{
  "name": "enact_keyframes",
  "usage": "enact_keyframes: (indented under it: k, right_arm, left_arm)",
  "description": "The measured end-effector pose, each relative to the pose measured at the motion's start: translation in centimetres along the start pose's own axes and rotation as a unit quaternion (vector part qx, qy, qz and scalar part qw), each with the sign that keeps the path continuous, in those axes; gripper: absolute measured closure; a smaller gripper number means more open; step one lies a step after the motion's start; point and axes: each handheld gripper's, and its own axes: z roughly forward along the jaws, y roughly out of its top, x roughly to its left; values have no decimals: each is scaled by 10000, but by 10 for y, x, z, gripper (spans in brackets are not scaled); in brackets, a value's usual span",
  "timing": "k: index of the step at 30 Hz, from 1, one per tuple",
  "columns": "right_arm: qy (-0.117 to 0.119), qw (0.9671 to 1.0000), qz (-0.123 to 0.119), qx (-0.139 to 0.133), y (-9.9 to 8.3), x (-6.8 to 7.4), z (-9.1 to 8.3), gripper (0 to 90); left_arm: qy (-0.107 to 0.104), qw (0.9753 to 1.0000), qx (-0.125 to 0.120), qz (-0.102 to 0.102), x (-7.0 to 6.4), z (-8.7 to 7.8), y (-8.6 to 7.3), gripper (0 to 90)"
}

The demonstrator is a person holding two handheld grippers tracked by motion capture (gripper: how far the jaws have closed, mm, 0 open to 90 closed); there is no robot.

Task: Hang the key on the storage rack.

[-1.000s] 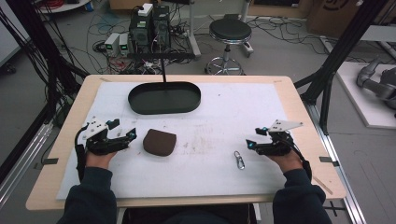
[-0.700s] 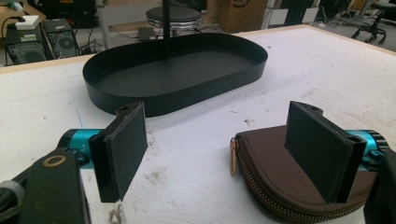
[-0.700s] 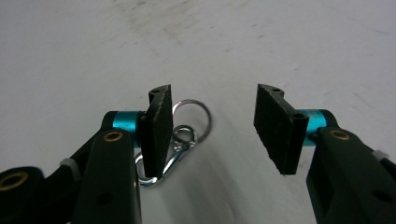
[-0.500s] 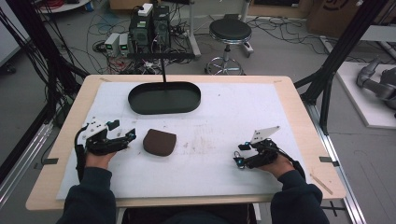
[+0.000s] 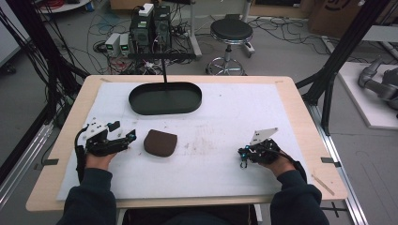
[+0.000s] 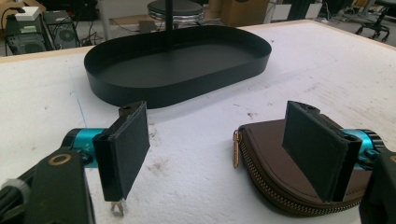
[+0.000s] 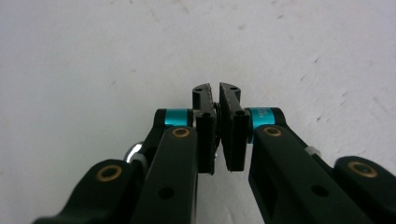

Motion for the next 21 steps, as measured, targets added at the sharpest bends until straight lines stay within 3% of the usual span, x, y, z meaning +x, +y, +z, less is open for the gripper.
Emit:
enact_keyframes:
  k: [2, 3, 6, 11, 15, 21]
  right_arm:
    - [-21, 10000, 16, -53, 0, 0, -1, 884]
    - [-218, 9997, 6, -105, 1, -1, -2, 884]
    - [-230, 9994, 160, -214, 0, -5, -5, 872]
    - [-247, 9976, 519, -390, -3, -13, -11, 714]
    - [-88, 9948, 843, -559, -13, -22, -23, 667]
    - [255, 9956, 842, -315, -24, -24, -23, 735]
  left_arm:
    - [-1, 10000, 0, -5, 0, 0, 0, 233]
    - [-9, 10000, 0, -11, 0, 0, 0, 234]
    - [3, 10000, 15, -1, 0, 0, -1, 234]
    - [7, 10000, 19, -17, 0, 0, -1, 235]
    - [10, 10000, 25, -18, 1, -1, -1, 236]
    - [-8, 10000, 41, -13, 2, 0, -2, 239]
